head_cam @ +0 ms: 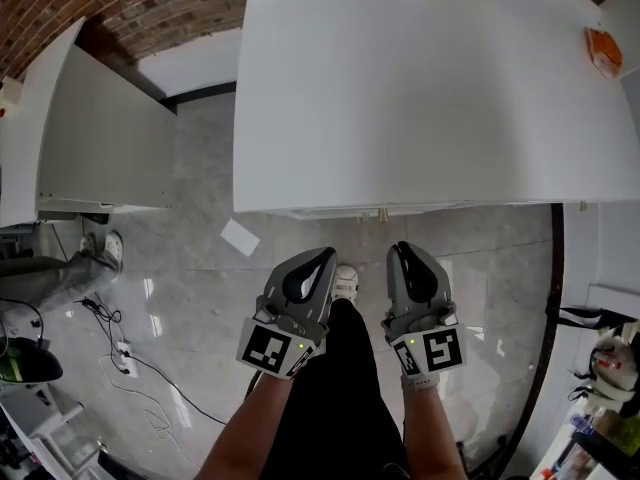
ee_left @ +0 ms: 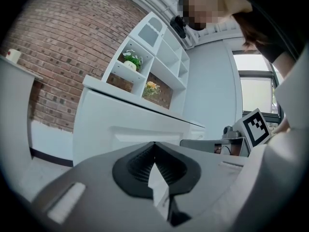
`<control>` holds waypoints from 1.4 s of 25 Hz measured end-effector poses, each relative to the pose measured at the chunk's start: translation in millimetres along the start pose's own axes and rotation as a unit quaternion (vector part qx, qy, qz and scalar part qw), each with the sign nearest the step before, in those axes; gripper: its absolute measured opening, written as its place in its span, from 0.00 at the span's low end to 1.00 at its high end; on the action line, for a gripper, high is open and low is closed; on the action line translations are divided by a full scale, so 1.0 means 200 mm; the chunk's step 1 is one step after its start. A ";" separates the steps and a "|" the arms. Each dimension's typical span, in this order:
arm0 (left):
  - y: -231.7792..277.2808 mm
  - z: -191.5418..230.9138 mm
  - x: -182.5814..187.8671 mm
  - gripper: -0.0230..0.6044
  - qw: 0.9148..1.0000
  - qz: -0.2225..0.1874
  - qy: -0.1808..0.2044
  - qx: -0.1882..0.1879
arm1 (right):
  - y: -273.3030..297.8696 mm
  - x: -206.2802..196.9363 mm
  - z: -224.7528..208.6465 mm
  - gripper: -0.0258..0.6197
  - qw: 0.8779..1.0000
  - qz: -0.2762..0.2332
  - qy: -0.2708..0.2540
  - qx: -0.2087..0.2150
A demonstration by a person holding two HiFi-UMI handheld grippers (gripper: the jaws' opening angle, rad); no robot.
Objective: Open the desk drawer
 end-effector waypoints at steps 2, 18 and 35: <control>0.03 0.00 -0.02 0.04 1.000 -0.002 -0.001 0.000 | 0.03 -0.03 -0.02 0.11 1.000 0.000 0.008 -0.005; 0.23 0.04 -0.18 0.04 1.000 0.027 0.014 -0.004 | 0.25 -0.15 -0.08 0.16 0.999 0.002 0.028 -0.024; 0.35 0.05 -0.23 0.04 0.999 0.029 0.012 -0.007 | 0.30 -0.18 -0.08 0.17 0.994 -0.019 0.093 -0.057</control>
Point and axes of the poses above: the fingertips, and each gripper's own axes: y forward along the fingers, z to its left, x out of its top, the point moved 9 cm from there along -y, backward along the fingers, and after that the axes turned 8 degrees about y, right-handed, at the moved point
